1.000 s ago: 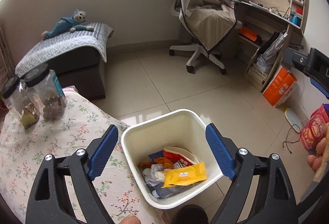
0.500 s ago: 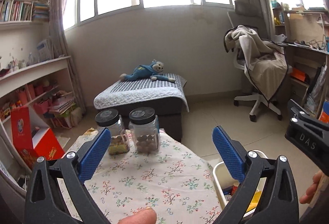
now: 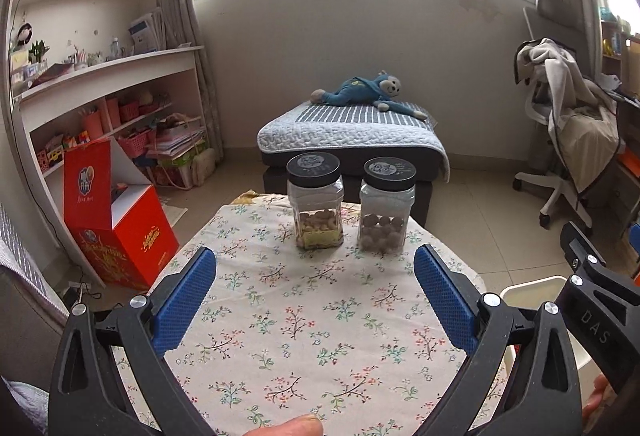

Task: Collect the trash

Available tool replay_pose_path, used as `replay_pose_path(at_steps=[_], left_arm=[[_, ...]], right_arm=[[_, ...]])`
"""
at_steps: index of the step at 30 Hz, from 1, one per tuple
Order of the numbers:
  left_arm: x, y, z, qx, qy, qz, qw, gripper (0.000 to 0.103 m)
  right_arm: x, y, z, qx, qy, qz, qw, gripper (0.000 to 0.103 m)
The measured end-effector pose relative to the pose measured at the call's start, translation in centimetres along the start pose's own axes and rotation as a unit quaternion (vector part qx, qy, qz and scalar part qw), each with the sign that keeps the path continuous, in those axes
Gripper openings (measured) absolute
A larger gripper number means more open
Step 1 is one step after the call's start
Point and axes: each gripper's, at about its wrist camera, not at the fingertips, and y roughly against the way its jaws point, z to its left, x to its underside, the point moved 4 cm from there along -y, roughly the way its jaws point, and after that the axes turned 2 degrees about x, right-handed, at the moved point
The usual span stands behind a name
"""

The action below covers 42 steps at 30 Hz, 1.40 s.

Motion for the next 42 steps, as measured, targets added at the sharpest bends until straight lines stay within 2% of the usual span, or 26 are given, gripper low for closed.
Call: replay_pose_path(at_steps=[6,14,42], left_arm=[[0.6,-1.6,2.4,-0.014,0.016,0.024,0.9995,0.096],[1.1,-2.9,3.1,-0.021,0.020,0.039,0.9988,0.096],[1.3,-3.6,3.6,-0.026,0.019,0.044,0.9985,0.096]], right_arm=[[0.3,-0.7,2.4,-0.015,0.020,0.006,1.000,0.096],[0.7,-1.6,4.2,-0.023,0.038,0.012,0.999,0.096],[0.7,-2.1,4.7,-0.019,0.045,0.013,0.999,0.096]])
